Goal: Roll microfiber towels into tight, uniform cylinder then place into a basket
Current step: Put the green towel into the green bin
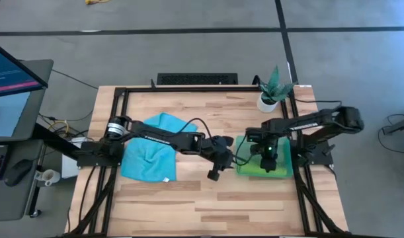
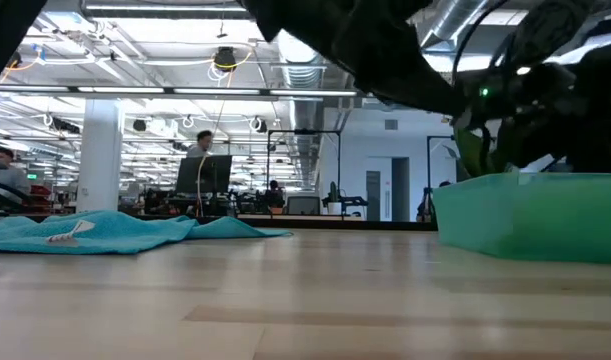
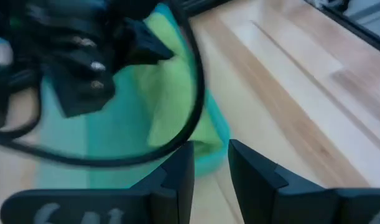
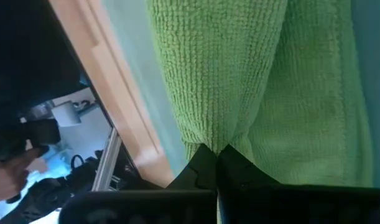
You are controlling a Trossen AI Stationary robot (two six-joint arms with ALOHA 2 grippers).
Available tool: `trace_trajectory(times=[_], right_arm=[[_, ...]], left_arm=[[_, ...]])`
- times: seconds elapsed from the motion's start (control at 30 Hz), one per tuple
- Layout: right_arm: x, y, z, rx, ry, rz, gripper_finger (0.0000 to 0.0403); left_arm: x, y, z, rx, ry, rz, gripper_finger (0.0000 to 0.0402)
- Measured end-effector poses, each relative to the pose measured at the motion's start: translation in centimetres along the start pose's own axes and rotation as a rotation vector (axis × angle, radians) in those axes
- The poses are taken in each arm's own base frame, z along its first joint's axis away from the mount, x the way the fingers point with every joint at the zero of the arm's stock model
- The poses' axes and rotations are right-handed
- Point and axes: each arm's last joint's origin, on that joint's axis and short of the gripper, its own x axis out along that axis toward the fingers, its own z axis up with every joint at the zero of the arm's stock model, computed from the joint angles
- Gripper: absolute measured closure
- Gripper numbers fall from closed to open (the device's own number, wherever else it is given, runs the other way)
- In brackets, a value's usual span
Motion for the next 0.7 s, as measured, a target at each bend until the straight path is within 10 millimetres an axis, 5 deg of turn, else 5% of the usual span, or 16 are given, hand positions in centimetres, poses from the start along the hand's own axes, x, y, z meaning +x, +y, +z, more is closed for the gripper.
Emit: trace_trajectory(times=[0.4,0.7], right_arm=[[1.5,-1.7,1.1,0.115,0.095,-0.020,0.0384],[1.5,-1.8,1.1,0.141,0.090,-0.093,0.0318]], left_arm=[[1.8,-0.3,-1.0,-0.024,-0.004,-0.008,0.0311],[1.8,-0.4,-1.1,-0.031,0.006,-0.007,0.0311]])
